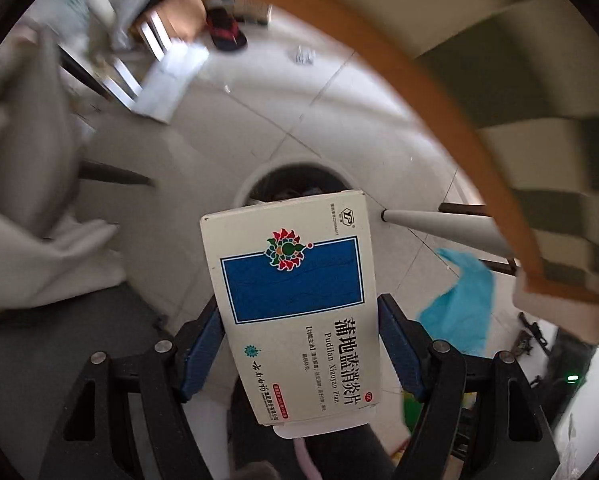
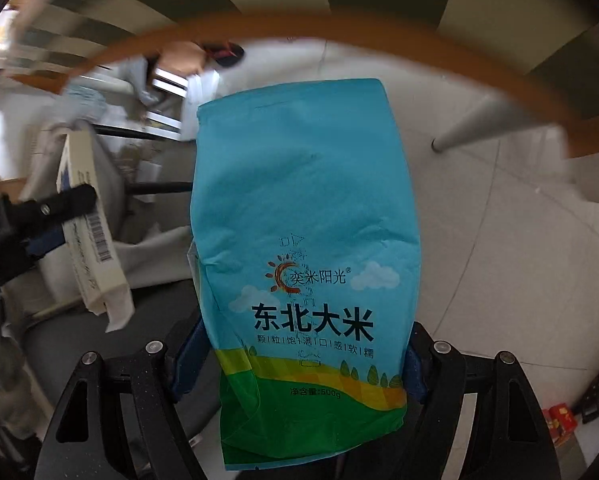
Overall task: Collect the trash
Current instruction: 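Open both tools to drop the medicine box and rice bag into the bin, then move both tools back up over the table toward the foil pack and lid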
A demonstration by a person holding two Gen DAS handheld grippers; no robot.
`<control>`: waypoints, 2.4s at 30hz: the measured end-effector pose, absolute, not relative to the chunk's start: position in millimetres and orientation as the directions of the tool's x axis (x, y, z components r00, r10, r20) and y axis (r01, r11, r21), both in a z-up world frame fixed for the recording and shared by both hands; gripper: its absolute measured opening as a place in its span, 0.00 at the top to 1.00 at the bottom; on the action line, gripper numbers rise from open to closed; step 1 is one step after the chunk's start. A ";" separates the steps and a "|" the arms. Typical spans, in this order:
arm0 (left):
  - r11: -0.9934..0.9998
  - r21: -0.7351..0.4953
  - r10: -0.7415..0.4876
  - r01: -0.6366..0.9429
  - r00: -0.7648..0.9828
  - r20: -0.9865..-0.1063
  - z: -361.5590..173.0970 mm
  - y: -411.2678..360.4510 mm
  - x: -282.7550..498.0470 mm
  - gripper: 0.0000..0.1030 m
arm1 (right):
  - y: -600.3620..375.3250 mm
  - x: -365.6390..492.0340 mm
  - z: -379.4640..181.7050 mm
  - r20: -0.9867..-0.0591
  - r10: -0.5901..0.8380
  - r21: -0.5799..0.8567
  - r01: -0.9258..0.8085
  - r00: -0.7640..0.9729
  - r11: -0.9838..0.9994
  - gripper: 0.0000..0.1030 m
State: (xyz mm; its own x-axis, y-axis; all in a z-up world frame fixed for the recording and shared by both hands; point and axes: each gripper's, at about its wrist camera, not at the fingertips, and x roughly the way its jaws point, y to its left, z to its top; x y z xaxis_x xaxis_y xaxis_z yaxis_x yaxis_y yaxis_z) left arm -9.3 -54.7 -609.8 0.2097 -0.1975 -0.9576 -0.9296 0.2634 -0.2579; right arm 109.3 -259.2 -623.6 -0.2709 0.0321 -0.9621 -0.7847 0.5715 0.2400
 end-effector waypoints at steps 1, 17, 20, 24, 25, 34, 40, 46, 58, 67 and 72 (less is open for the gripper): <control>0.263 -0.263 -0.205 -0.928 0.213 -0.955 -626.5 -50.8 -6.7 0.29 | -255.9 110.4 -652.0 -0.963 0.028 0.236 -0.786 -0.269 0.571 0.22; 0.314 -0.141 -0.080 -0.939 0.121 -0.989 -743.7 -43.3 -7.7 0.00 | -209.7 141.5 -823.1 -0.972 0.052 0.226 -0.836 -0.231 0.500 0.00; 0.331 -0.072 -0.031 -0.941 0.066 -0.997 -737.8 -52.5 -12.5 0.00 | -204.6 141.6 -817.7 -0.978 0.037 0.197 -0.838 -0.207 0.509 0.00; 0.338 -0.044 -0.022 -0.940 0.039 -0.999 -725.0 -66.0 -14.7 0.00 | -211.9 139.7 -796.3 -0.990 0.021 0.129 -0.854 -0.137 0.503 0.00; 0.342 -0.033 -0.019 -0.939 0.029 -0.999 -721.2 -68.8 -13.9 0.00 | -215.1 140.0 -788.9 -0.993 0.015 0.106 -0.856 -0.114 0.505 0.00; 0.359 -0.015 -0.004 -0.933 0.014 -1.000 -676.1 -87.5 -17.3 0.00 | -219.3 138.7 -721.0 -0.999 0.025 0.052 -0.851 -0.045 0.522 0.00; 0.342 -0.034 -0.008 -0.939 0.033 -0.999 -622.9 -104.1 -23.3 0.00 | -224.9 134.0 -659.9 -0.998 0.050 0.064 -0.850 -0.044 0.523 0.00; 0.351 -0.040 -0.017 -0.935 0.036 -0.999 -552.9 -120.4 -28.6 0.00 | -236.2 128.3 -584.8 -0.997 0.054 0.069 -0.852 -0.049 0.518 0.00; 0.364 -0.032 0.039 -0.931 0.050 -0.998 -420.7 -128.7 -40.9 0.00 | -241.3 110.6 -427.3 -0.996 0.087 0.073 -0.873 -0.035 0.482 0.00; 0.361 -0.006 0.171 -0.933 0.073 -0.983 -329.6 -102.0 -23.8 0.00 | -214.7 115.2 -332.3 -0.981 0.150 0.180 -0.862 -0.122 0.475 0.00; 0.331 0.027 0.284 -0.943 0.072 -0.956 -281.7 -43.5 11.6 0.00 | -161.7 167.6 -290.6 -0.965 0.195 0.249 -0.830 -0.173 0.500 0.00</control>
